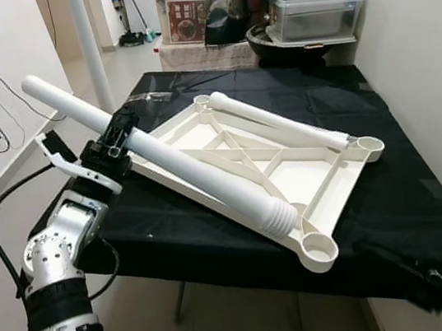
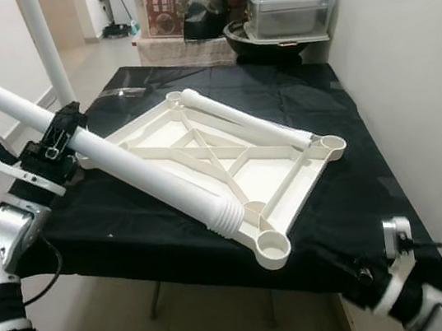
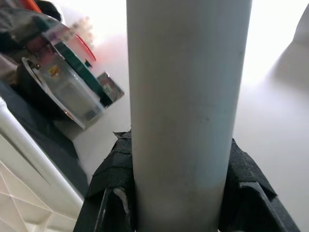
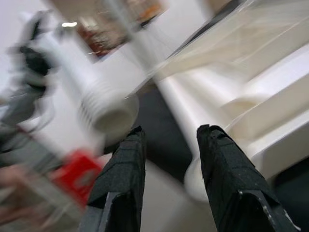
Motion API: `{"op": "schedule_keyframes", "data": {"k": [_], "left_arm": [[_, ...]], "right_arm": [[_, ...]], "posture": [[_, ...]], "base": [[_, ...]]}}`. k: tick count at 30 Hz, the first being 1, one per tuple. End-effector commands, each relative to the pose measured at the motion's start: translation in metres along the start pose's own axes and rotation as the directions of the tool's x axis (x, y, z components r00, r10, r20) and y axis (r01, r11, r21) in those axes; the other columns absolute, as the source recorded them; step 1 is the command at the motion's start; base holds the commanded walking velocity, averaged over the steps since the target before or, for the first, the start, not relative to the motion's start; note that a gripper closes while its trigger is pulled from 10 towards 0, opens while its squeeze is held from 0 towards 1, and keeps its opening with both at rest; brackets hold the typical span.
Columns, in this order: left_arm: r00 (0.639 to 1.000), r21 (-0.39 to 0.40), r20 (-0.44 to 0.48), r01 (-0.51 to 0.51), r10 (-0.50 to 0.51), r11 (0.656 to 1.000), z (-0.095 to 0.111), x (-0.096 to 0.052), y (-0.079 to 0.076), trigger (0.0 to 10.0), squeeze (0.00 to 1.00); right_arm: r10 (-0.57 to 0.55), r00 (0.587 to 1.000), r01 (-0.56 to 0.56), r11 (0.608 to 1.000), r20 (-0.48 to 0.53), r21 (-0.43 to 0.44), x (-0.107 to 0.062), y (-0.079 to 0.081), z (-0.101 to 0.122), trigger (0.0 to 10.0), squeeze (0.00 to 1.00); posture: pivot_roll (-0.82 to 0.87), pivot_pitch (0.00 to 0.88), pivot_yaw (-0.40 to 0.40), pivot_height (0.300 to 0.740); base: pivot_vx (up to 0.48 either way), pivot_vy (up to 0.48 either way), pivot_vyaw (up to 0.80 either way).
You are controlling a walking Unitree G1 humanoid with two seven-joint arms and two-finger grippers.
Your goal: Building children table
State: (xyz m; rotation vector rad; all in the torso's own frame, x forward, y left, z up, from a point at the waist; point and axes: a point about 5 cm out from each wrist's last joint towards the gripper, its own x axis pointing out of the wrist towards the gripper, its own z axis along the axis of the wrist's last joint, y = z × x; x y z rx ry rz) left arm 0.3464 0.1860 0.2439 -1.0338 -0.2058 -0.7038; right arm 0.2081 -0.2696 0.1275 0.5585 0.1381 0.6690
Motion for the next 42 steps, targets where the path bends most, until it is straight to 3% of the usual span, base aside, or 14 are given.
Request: {"op": "schedule_keyframes", "data": {"k": [1,3,5,6,9,10,11,14,19,20,24,34,42], "left_arm": [[0.990,0.114,-0.107,0.099,-0.087,0.989,-0.010,0.018,-0.014,10.0,0.00],[0.981,0.151,-0.154,0.144,-0.121,0.978,-0.015,0.025,-0.019,10.0,0.00],[0.949,0.170,-0.232,0.255,-0.213,0.952,-0.032,0.041,-0.036,10.0,0.00],[0.949,0.170,-0.232,0.255,-0.213,0.952,-0.032,0.041,-0.036,10.0,0.00],[0.910,0.161,-0.284,0.355,-0.301,0.921,-0.048,0.060,-0.054,10.0,0.00],[0.898,0.150,-0.292,0.381,-0.328,0.912,-0.053,0.066,-0.059,10.0,0.00],[0.898,0.150,-0.292,0.381,-0.328,0.912,-0.053,0.066,-0.059,10.0,0.00],[0.861,0.145,-0.330,0.451,-0.387,0.881,-0.064,0.080,-0.069,10.0,0.00],[0.829,0.143,-0.362,0.500,-0.425,0.854,-0.074,0.089,-0.075,10.0,0.00],[0.817,0.150,-0.377,0.518,-0.436,0.842,-0.077,0.091,-0.077,10.0,0.00],[0.799,0.156,-0.398,0.543,-0.451,0.825,-0.081,0.094,-0.078,10.0,0.00],[0.776,0.131,-0.417,0.567,-0.473,0.813,-0.094,0.098,-0.079,10.0,0.00],[0.763,0.126,-0.428,0.581,-0.485,0.804,-0.101,0.098,-0.078,10.0,0.00]], "right_arm": [[-0.098,0.992,0.107,0.988,0.084,-0.115,0.011,-0.005,0.030,10.0,0.00],[-0.112,0.986,0.128,0.982,0.121,-0.141,0.019,-0.005,0.042,10.0,0.00],[-0.049,0.989,0.083,0.964,0.139,-0.251,0.043,0.013,0.063,10.0,0.00],[-0.049,0.989,0.083,0.964,0.139,-0.251,0.043,0.013,0.063,10.0,0.00],[0.082,0.984,-0.028,0.946,0.155,-0.322,0.068,0.041,0.078,10.0,0.00],[0.138,0.980,-0.083,0.937,0.141,-0.339,0.074,0.051,0.080,10.0,1.00],[0.138,0.980,-0.083,0.937,0.141,-0.339,0.074,0.051,0.080,10.0,1.00],[0.296,0.954,-0.253,0.886,0.054,-0.388,0.083,0.074,0.076,10.0,1.00],[0.292,0.956,-0.278,0.856,-0.036,-0.436,0.092,0.078,0.071,10.0,1.00],[0.282,0.956,-0.288,0.846,-0.080,-0.449,0.093,0.079,0.068,10.0,0.00],[0.194,0.968,-0.246,0.850,-0.156,-0.466,0.099,0.074,0.063,10.0,0.00],[0.076,0.979,-0.160,0.863,-0.190,-0.480,0.123,0.076,0.068,10.0,0.00],[0.057,0.956,-0.195,0.858,-0.289,-0.475,0.129,0.083,0.062,10.0,0.00]], "posture": [[0.15,0.000,-0.070,0.740],[0.15,0.000,-0.070,0.740],[0.14,0.000,-0.068,0.740],[0.14,0.000,-0.068,0.740],[0.14,0.000,-0.068,0.740],[0.14,0.000,-0.065,0.740],[0.14,0.000,-0.065,0.740],[0.14,0.000,-0.059,0.740],[0.13,0.000,-0.054,0.740],[0.13,0.000,-0.054,0.740],[0.13,0.000,-0.051,0.740],[0.12,0.000,-0.039,0.740],[0.12,0.000,-0.038,0.740]], "base": [[0.000,0.000,0.00],[0.000,0.000,0.00],[0.000,0.000,0.00],[0.000,0.000,0.00],[0.000,0.000,0.00],[0.000,0.000,0.00],[0.000,0.000,0.00],[0.000,0.000,0.00],[0.000,0.000,0.00],[0.000,0.000,0.00],[0.000,0.000,0.00],[0.000,0.000,0.00],[0.000,0.000,0.00]]}}
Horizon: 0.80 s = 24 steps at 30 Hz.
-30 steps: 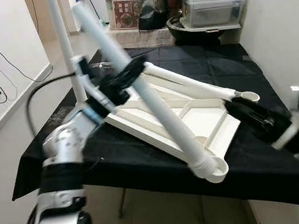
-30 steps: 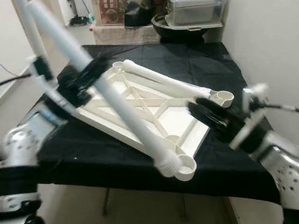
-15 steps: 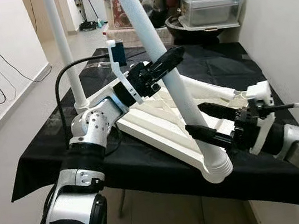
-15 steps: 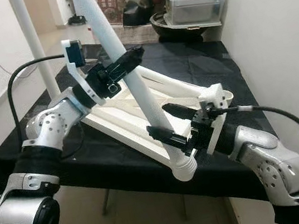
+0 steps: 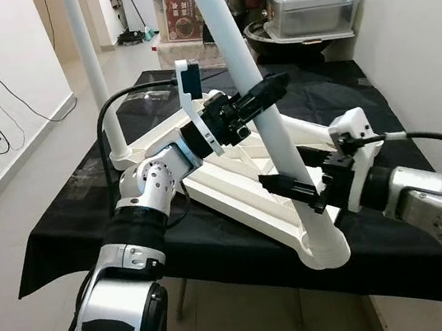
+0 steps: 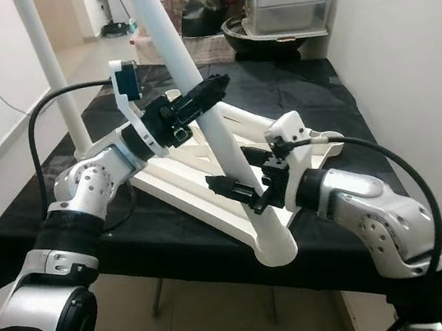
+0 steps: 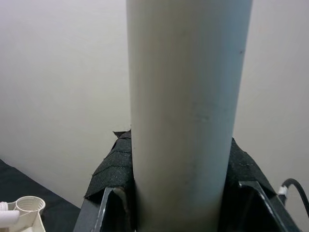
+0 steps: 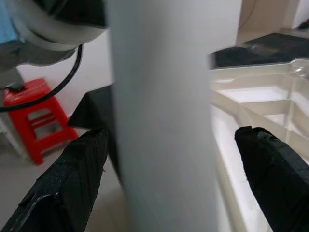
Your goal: Building children table
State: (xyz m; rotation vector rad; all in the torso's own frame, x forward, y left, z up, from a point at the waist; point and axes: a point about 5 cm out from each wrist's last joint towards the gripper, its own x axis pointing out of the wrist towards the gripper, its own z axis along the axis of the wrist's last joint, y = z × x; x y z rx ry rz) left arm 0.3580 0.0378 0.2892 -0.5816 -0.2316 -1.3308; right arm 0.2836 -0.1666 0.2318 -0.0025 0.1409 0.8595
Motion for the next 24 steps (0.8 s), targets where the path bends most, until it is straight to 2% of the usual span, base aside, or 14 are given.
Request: {"op": "schedule_keyframes", "data": {"k": [1,4,7,11,17,18,20,21,24], "left_arm": [[0.999,0.019,0.000,0.032,-0.032,0.999,0.002,0.006,-0.003,10.0,0.00],[0.999,0.019,0.000,0.032,-0.032,0.999,0.002,0.006,-0.003,10.0,0.00],[0.999,0.022,-0.002,0.038,-0.038,0.999,-0.001,0.008,-0.003,10.0,0.00],[0.999,0.020,0.001,0.044,-0.044,0.999,-0.003,0.011,-0.003,10.0,0.00],[0.999,0.017,0.004,0.047,-0.047,0.999,-0.005,0.012,-0.003,10.0,0.00],[0.999,0.013,0.006,0.048,-0.048,0.999,-0.006,0.013,-0.003,10.0,0.00],[0.999,0.013,0.006,0.048,-0.048,0.999,-0.006,0.013,-0.003,10.0,0.00],[0.999,0.010,0.008,0.048,-0.048,0.999,-0.006,0.014,-0.004,10.0,0.00],[0.999,0.010,0.008,0.048,-0.048,0.999,-0.006,0.014,-0.004,10.0,0.00]], "right_arm": [[0.017,0.999,-0.018,1.000,-0.046,-0.011,0.002,0.004,-0.001,10.0,0.00],[0.017,0.999,-0.018,1.000,-0.046,-0.011,0.002,0.004,-0.001,10.0,0.00],[0.074,0.995,-0.075,0.997,-0.067,-0.021,0.005,0.014,0.000,10.0,0.00],[0.101,0.991,-0.103,0.994,-0.086,-0.020,0.009,0.019,0.000,10.0,0.00],[0.101,0.991,-0.103,0.994,-0.086,-0.022,0.013,0.020,0.001,10.0,0.00],[0.101,0.991,-0.103,0.994,-0.087,-0.022,0.015,0.021,0.002,8.5,0.00],[0.101,0.991,-0.103,0.994,-0.087,-0.022,0.015,0.021,0.002,8.5,0.00],[0.097,0.991,-0.099,0.995,-0.088,-0.021,0.018,0.020,0.003,0.0,0.00],[0.097,0.991,-0.099,0.995,-0.088,-0.021,0.018,0.020,0.003,0.0,0.00]], "posture": [[0.12,0.000,-0.038,0.740],[0.12,0.000,-0.038,0.740],[0.12,0.000,-0.037,0.740],[0.12,0.000,-0.037,0.740],[0.11,0.000,-0.034,0.740],[0.11,0.000,-0.034,0.740],[0.11,0.000,-0.034,0.740],[0.11,0.000,-0.036,0.740],[0.11,0.000,-0.036,0.740]], "base": [[0.000,0.000,0.00],[0.000,0.000,0.00],[0.000,0.000,0.00],[0.000,0.000,0.00],[0.000,0.000,0.00],[0.000,0.000,0.00],[0.000,0.000,0.00],[0.000,0.000,0.00],[0.000,0.000,0.00]]}}
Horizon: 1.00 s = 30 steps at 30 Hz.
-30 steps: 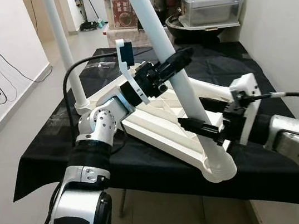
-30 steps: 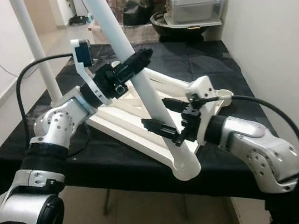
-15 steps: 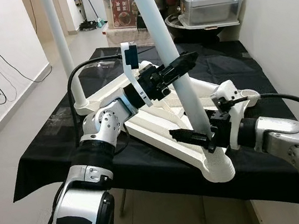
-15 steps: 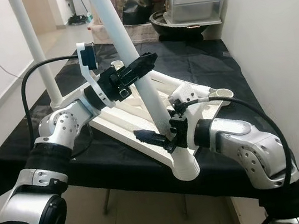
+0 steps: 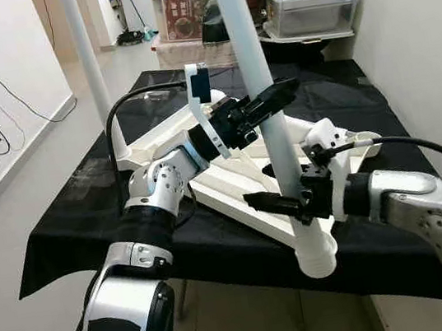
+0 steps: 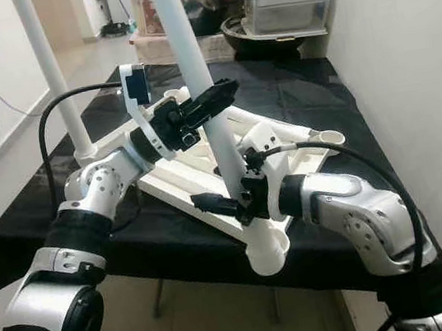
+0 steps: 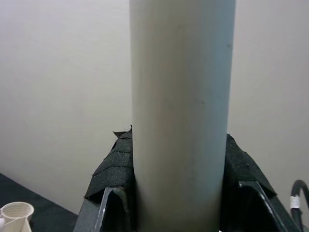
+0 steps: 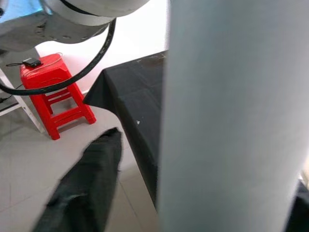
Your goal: Building children table
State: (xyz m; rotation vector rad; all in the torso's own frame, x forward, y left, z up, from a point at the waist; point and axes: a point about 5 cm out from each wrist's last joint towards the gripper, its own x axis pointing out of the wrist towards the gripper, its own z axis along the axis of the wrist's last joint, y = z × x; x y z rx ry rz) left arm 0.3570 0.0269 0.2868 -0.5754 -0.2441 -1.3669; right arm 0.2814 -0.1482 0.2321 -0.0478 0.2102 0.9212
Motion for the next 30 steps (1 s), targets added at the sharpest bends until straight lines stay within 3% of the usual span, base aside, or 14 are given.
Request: {"op": "schedule_keyframes", "data": {"k": [1,16,17,22,25,26,30], "left_arm": [[1.000,0.004,0.013,0.012,-0.012,1.000,0.001,0.007,-0.002,10.0,0.00],[0.999,-0.018,0.006,-0.048,0.048,0.999,-0.002,0.007,0.004,10.0,0.00],[0.998,-0.023,0.004,-0.062,0.062,0.998,-0.003,0.006,0.006,10.0,1.00],[0.998,-0.032,0.010,-0.066,0.066,0.997,-0.003,0.005,0.006,10.0,1.00],[0.997,0.006,0.002,-0.079,0.079,0.997,-0.003,0.003,0.006,10.0,1.00],[0.997,0.010,0.010,-0.083,0.082,0.997,-0.001,0.002,0.007,10.0,0.00],[0.995,0.009,0.044,-0.085,0.085,0.996,0.008,0.001,0.006,10.0,0.00]], "right_arm": [[0.029,1.000,-0.029,1.000,-0.012,-0.007,0.008,0.005,0.002,0.0,0.00],[-0.012,1.000,0.012,1.000,-0.014,0.015,0.014,0.000,0.001,0.0,0.00],[-0.009,1.000,0.009,1.000,-0.011,0.016,0.014,0.000,0.001,0.0,0.00],[-0.005,1.000,0.006,1.000,-0.009,0.018,0.013,0.002,0.000,0.0,0.00],[-0.001,1.000,0.001,1.000,-0.012,0.019,0.012,0.002,-0.002,0.0,0.00],[-0.003,1.000,0.003,1.000,-0.017,0.021,0.012,0.002,-0.005,0.0,0.00],[-0.053,0.998,0.054,0.998,-0.016,0.029,0.010,-0.007,-0.007,0.0,0.00]], "posture": [[0.11,0.000,-0.036,0.740],[0.11,0.000,-0.038,0.740],[0.11,0.000,-0.038,0.740],[0.11,0.000,-0.038,0.740],[0.11,0.000,-0.038,0.740],[0.11,0.000,-0.038,0.740],[0.12,0.000,-0.039,0.740]], "base": [[0.000,0.000,0.00],[0.000,0.000,0.00],[0.000,0.000,0.00],[0.000,0.000,0.00],[0.000,0.000,0.00],[0.000,0.000,0.00],[0.000,0.000,0.00]]}}
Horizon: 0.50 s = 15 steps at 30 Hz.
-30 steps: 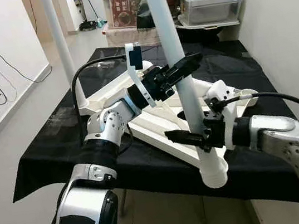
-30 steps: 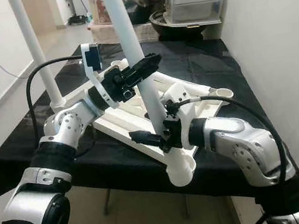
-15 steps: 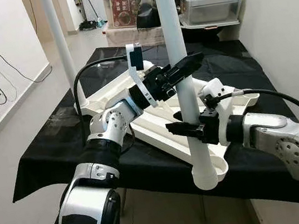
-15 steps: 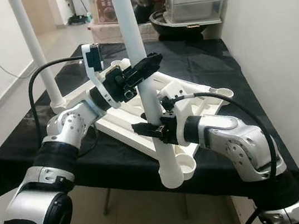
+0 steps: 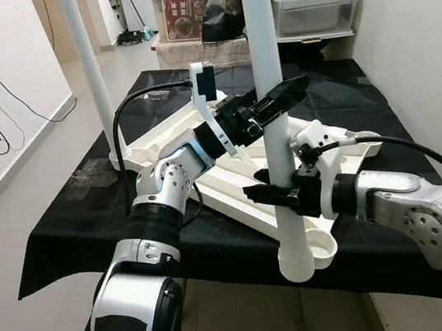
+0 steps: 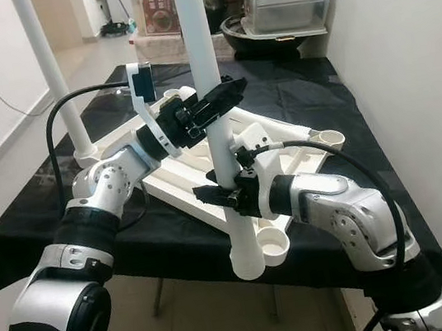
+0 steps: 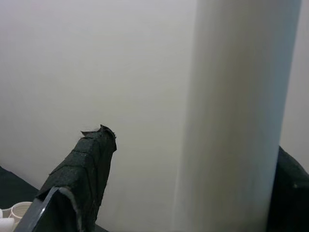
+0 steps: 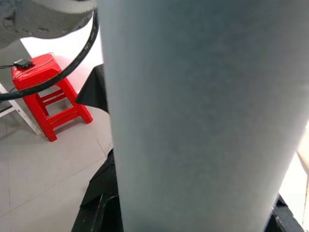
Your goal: Building children table
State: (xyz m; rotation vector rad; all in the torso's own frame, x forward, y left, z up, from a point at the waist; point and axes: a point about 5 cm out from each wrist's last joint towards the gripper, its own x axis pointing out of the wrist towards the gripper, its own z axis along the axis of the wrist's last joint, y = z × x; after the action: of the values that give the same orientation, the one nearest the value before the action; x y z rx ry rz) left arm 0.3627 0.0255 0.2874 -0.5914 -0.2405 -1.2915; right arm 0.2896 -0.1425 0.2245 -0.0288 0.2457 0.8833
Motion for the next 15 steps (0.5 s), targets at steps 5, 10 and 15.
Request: {"op": "schedule_keyframes", "data": {"k": [5,10,15], "left_arm": [[0.997,0.016,0.076,-0.013,0.012,1.000,0.021,-0.002,-0.003,10.0,0.00],[0.992,0.024,0.129,-0.021,0.018,0.999,0.033,-0.001,-0.007,10.0,0.00],[0.983,0.041,0.186,-0.012,0.004,0.999,0.046,0.000,-0.017,10.0,0.00]], "right_arm": [[-0.125,0.992,0.125,0.992,0.012,0.016,-0.005,-0.023,-0.004,0.0,0.00],[-0.242,0.970,0.242,0.970,0.005,0.035,-0.008,-0.042,-0.010,0.0,0.00],[-0.405,0.912,0.402,0.914,0.068,0.059,-0.013,-0.066,-0.005,0.0,0.00]], "posture": [[0.12,0.000,-0.043,0.740],[0.12,0.000,-0.051,0.740],[0.13,0.000,-0.055,0.740]], "base": [[0.000,0.000,0.00],[0.000,0.000,0.00],[0.000,0.000,0.00]]}}
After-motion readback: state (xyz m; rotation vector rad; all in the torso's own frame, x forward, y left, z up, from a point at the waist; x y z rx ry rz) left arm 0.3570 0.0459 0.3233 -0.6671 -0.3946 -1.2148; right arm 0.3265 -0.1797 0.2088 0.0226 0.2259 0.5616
